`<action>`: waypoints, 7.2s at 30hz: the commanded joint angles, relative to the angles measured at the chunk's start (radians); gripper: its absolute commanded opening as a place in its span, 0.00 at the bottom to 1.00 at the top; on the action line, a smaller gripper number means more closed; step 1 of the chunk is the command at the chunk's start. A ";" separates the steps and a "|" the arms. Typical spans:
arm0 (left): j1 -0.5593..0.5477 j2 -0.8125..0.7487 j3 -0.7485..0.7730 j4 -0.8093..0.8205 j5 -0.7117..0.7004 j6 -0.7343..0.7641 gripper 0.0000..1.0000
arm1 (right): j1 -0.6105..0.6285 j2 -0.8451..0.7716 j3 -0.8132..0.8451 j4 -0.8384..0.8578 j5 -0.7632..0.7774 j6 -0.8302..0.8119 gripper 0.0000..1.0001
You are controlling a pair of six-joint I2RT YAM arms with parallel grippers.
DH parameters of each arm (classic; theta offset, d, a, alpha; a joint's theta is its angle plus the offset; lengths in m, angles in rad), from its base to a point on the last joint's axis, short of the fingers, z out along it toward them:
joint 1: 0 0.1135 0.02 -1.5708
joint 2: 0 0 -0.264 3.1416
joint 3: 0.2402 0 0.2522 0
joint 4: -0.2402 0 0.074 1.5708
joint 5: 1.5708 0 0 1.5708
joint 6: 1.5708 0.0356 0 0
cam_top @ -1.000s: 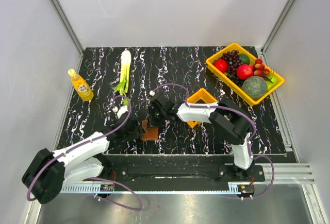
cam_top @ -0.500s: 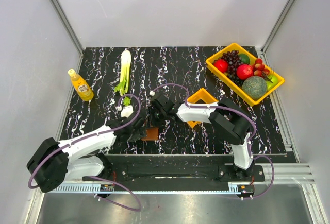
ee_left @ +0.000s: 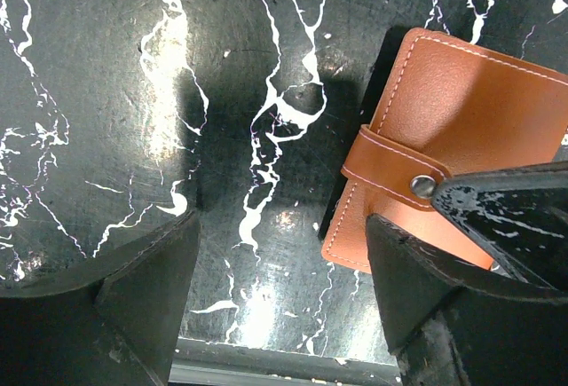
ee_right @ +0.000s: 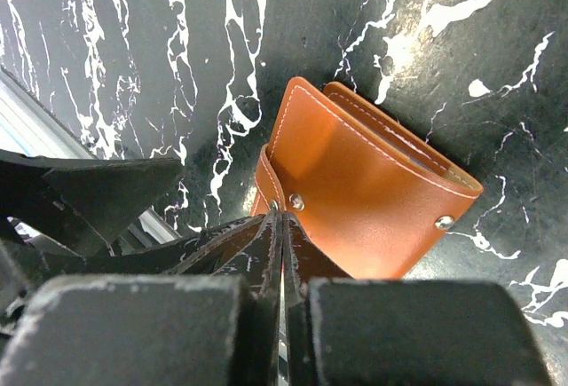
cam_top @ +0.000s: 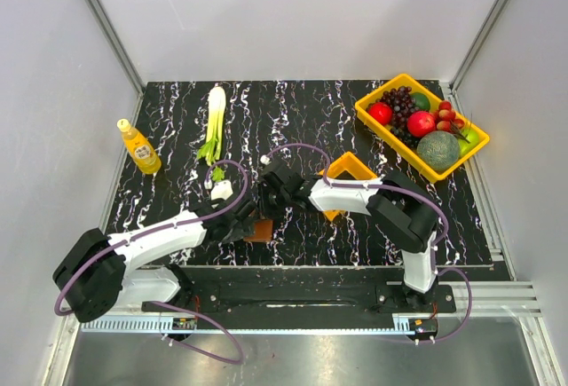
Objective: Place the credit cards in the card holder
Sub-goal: Close the card holder at the center of the board.
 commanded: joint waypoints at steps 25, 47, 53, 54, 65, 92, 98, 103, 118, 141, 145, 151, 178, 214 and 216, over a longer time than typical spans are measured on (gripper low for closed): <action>-0.001 0.002 -0.014 -0.043 -0.051 -0.022 0.76 | -0.011 -0.003 -0.016 0.041 0.037 0.020 0.00; -0.001 0.012 -0.009 -0.045 -0.057 -0.023 0.73 | -0.011 -0.014 -0.064 0.076 -0.003 0.053 0.00; -0.001 0.013 -0.008 -0.045 -0.059 -0.023 0.73 | -0.011 0.006 -0.067 0.110 -0.022 0.066 0.00; -0.001 0.015 -0.006 -0.045 -0.059 -0.023 0.73 | -0.011 0.007 -0.070 0.111 -0.020 0.066 0.00; -0.001 0.015 -0.008 -0.045 -0.060 -0.025 0.73 | -0.011 -0.069 -0.089 0.101 0.003 0.056 0.00; -0.001 0.021 -0.003 -0.040 -0.060 -0.019 0.72 | -0.013 -0.006 -0.104 0.131 -0.032 0.090 0.00; -0.001 0.021 -0.006 -0.034 -0.059 -0.017 0.72 | -0.013 -0.011 -0.124 0.137 -0.013 0.102 0.00; -0.001 0.016 -0.008 -0.032 -0.059 -0.015 0.72 | -0.016 -0.011 -0.122 0.113 0.000 0.098 0.00; 0.001 0.012 -0.011 -0.028 -0.063 -0.017 0.71 | -0.023 -0.043 -0.148 0.093 0.026 0.093 0.00; 0.001 -0.143 0.006 -0.020 -0.074 0.009 0.73 | -0.036 -0.005 -0.153 0.105 0.020 0.090 0.00; 0.007 -0.235 0.029 0.014 -0.082 0.060 0.76 | -0.036 -0.006 -0.148 0.101 0.017 0.089 0.00; 0.040 -0.121 0.055 0.083 -0.030 0.141 0.77 | -0.036 -0.009 -0.151 0.102 0.018 0.085 0.00; 0.054 0.074 0.035 0.189 0.078 0.189 0.75 | -0.034 -0.006 -0.145 0.104 0.009 0.078 0.00; 0.022 0.073 -0.032 0.124 0.076 0.190 0.59 | -0.034 0.001 -0.138 0.091 0.021 0.079 0.01; 0.017 0.047 -0.045 0.126 0.064 0.172 0.60 | -0.034 0.001 -0.136 0.093 0.023 0.079 0.01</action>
